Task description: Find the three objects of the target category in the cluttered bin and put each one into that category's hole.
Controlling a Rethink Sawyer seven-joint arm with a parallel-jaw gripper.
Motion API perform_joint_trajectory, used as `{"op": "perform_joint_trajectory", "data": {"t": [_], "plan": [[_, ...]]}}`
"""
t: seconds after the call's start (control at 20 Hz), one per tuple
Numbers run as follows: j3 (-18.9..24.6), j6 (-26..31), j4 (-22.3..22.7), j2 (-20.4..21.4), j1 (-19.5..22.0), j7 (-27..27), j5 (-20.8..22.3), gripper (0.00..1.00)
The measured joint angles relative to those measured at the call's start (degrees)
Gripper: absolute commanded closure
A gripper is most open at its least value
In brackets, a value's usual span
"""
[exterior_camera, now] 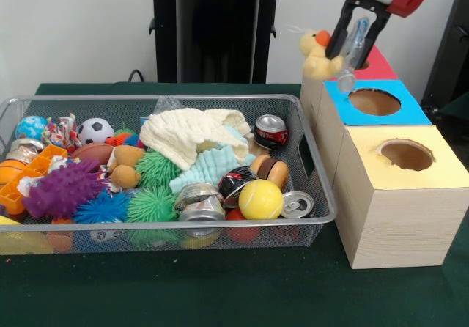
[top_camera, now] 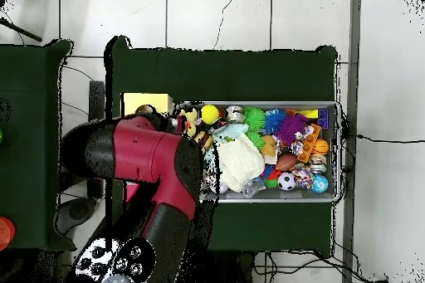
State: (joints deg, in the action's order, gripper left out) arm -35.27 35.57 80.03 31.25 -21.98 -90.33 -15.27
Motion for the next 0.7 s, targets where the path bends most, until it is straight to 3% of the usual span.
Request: {"op": "perform_joint_trajectory", "data": {"t": [0.7], "plan": [[0.01,-3.09,-0.74,-3.63,-0.61,-0.12,-0.01,1.00]]}}
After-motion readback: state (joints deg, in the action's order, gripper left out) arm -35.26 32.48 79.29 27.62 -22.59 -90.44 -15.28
